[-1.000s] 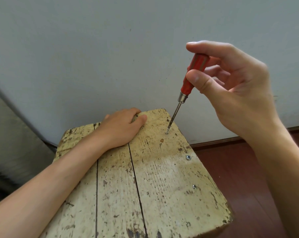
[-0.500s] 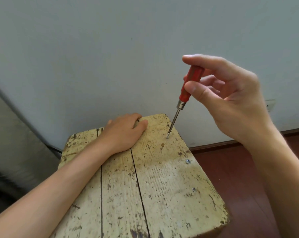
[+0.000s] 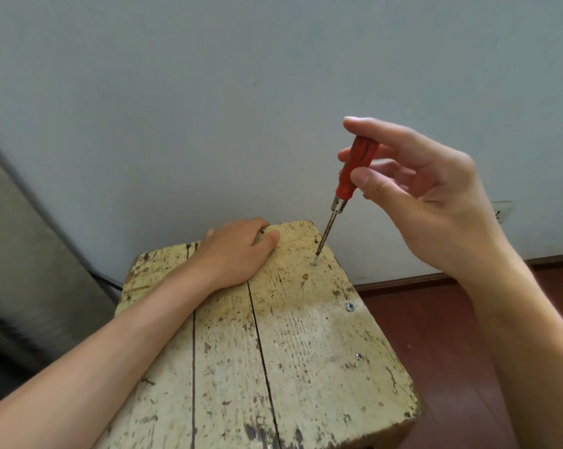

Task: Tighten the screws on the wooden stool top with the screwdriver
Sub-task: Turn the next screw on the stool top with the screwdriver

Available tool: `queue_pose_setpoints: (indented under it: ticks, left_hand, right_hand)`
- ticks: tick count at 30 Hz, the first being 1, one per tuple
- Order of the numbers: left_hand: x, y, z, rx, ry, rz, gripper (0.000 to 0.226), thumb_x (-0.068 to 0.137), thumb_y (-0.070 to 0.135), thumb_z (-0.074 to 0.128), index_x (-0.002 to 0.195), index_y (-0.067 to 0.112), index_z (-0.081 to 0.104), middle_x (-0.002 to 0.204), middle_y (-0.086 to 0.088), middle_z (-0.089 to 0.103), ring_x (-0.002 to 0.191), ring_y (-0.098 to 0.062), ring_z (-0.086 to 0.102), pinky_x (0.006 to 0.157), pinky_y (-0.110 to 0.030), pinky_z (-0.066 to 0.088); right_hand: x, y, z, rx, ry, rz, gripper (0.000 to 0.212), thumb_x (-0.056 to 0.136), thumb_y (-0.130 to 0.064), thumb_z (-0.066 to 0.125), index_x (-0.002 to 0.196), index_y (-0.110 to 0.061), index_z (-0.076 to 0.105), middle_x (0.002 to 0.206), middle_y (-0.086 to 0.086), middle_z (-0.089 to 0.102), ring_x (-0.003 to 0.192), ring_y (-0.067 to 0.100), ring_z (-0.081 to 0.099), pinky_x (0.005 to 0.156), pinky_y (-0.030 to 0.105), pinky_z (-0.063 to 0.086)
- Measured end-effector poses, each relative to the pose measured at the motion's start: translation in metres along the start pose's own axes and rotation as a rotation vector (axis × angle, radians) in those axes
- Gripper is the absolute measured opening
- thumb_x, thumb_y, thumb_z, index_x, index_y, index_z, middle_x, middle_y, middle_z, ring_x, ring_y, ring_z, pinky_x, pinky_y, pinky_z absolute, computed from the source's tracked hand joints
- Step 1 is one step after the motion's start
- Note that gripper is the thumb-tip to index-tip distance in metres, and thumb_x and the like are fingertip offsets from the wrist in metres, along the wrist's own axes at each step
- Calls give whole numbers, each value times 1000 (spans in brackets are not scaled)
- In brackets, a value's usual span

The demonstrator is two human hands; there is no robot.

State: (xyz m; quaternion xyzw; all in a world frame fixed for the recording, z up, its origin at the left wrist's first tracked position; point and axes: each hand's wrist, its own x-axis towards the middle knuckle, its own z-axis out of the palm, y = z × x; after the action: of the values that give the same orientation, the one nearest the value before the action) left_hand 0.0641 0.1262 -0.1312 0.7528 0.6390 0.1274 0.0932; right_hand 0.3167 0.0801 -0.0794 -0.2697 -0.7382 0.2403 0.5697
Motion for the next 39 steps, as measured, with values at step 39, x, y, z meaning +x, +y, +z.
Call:
queue_pose_setpoints:
  ticks: [39]
  left_hand:
    - [3, -7, 4, 7, -2, 21, 47, 103, 59, 28, 130, 32, 56, 122, 11, 62, 116, -16, 55, 102, -45, 37]
  right_hand:
    - [-4, 4, 0, -47, -4, -22, 44, 104, -4, 69, 143, -23, 65, 115, 2, 75, 113, 21, 75, 92, 44, 62]
